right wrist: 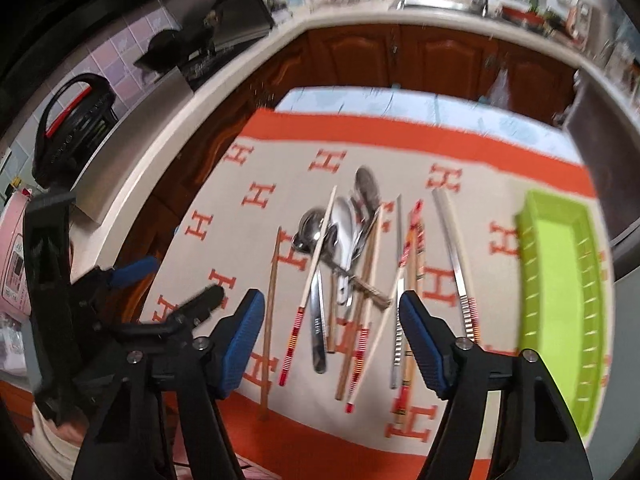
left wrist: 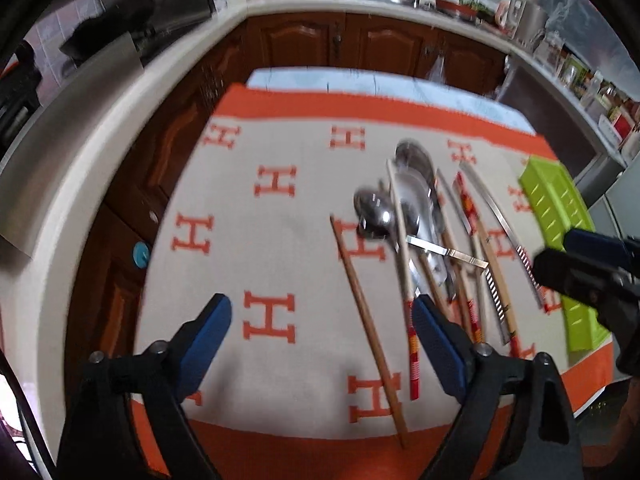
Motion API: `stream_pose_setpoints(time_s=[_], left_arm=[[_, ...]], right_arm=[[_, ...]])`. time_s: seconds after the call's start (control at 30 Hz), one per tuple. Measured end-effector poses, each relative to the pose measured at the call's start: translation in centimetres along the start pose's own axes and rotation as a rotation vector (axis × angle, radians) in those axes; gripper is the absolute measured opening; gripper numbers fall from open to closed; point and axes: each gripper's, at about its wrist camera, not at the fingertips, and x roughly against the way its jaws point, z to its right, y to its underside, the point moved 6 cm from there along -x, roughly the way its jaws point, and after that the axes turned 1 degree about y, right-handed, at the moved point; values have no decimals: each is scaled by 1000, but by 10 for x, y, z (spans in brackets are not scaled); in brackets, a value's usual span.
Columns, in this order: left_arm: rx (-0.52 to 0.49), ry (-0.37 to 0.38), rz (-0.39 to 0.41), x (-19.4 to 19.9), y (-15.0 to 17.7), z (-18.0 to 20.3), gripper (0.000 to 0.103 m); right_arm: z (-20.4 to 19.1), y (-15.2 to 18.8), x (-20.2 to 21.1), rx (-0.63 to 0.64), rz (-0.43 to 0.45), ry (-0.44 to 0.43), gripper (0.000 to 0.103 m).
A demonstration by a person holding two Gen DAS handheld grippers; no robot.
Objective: Organize utensils
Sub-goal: 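Grasp a plain wooden chopstick with the left gripper while the right grasps a red-banded white chopstick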
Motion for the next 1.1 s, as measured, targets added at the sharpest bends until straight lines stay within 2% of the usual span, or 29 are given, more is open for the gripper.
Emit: stream_pose_setpoints(time_s=[0.2, 0.37, 0.43, 0.53, 0.67, 0.87, 0.97, 1.1], left_arm=[[10, 13, -98, -41, 20, 5, 76], [11, 8, -146, -64, 30, 10, 69], [24, 14, -167, -70, 32, 10, 61], [59, 41, -182, -79, 33, 8, 60], [81, 41, -175, -81, 31, 7, 57], [134, 60, -171, -81, 26, -6, 48], [128, 50, -169, -80, 26, -9, 47], [64, -21, -182, -82, 28, -1, 51]], right_arm=[[-9, 5, -62, 13, -80, 0, 60], [-18, 8, -91, 32, -108, 6, 59], [-20, 8, -93, 35, -110, 7, 59], [-20, 8, -98, 32, -117, 5, 59], [-17, 7, -99, 24, -135, 4, 59], [-13, 8, -103, 13, -145, -1, 59], [-13, 9, -105, 6, -152, -9, 59], [-18, 8, -109, 11, -159, -13, 59]])
